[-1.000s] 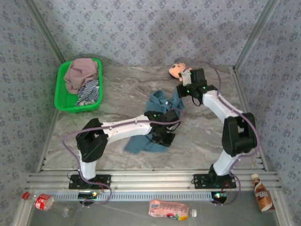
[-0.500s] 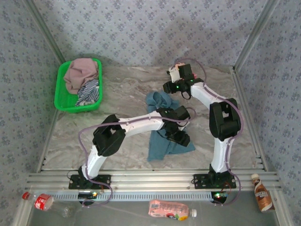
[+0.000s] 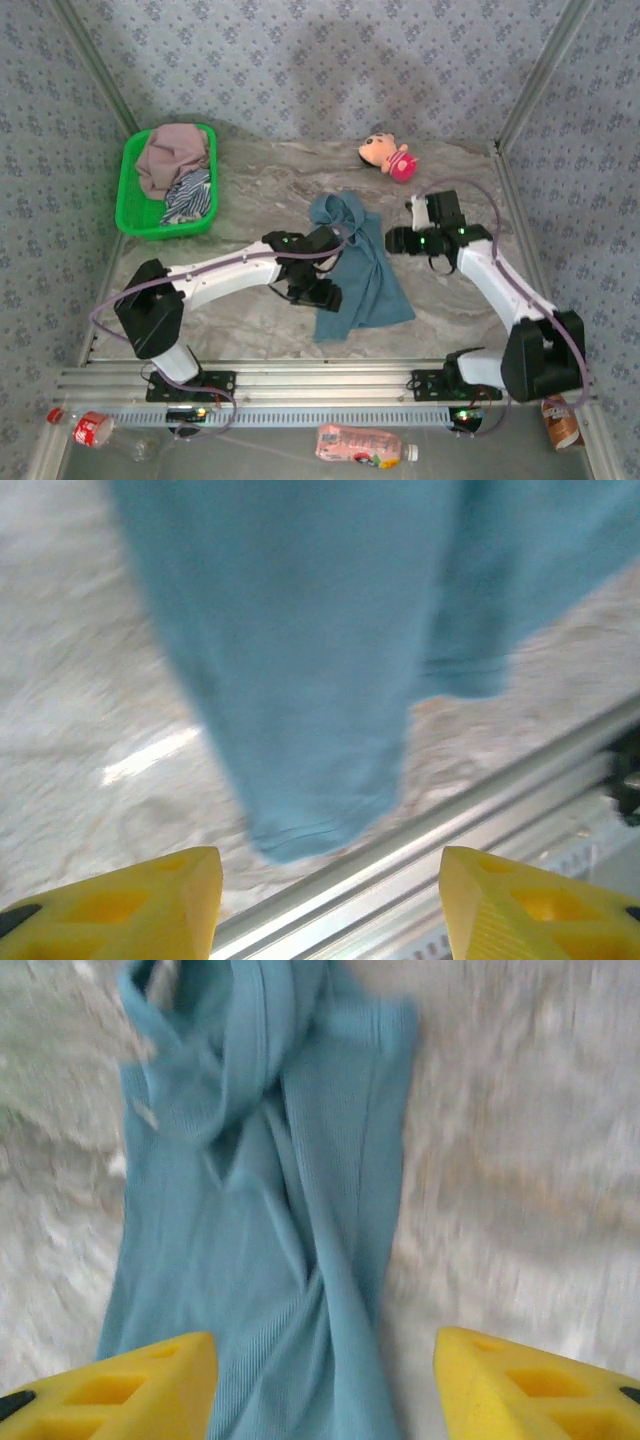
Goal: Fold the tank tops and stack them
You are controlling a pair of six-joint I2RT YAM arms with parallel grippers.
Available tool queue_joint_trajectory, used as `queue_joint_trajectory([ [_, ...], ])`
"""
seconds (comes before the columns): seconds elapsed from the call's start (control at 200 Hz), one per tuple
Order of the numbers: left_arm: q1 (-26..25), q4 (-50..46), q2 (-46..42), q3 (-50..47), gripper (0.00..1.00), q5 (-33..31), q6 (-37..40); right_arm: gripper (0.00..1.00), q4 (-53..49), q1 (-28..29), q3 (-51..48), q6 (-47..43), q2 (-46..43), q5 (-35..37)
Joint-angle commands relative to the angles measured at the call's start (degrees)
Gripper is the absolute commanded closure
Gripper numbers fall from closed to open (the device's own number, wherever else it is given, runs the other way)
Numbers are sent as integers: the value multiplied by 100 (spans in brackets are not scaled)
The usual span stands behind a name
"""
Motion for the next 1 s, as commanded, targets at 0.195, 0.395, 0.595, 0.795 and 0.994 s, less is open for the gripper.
queue_joint_trajectory([
  [0.195,-82,1447,135,-1076,48,249,-791,37,-928,561,-1163,1108,-616,956],
  [0.395,-229,1742,315,-1289,52,368,-931,38,-818,732,-1310,996,-220,947],
  [0.595,-467,1918,565,-1353,59,473,-1063,43,-653,777,-1363,815,252,709],
  [0.795,-474,1715,547,-1372,78,282,-1021,46,-607,815,-1243,822,790,597],
  [0.994,-370,1119,375,-966,85,101,-801,55,-623,901,-1112,876,1063,811],
])
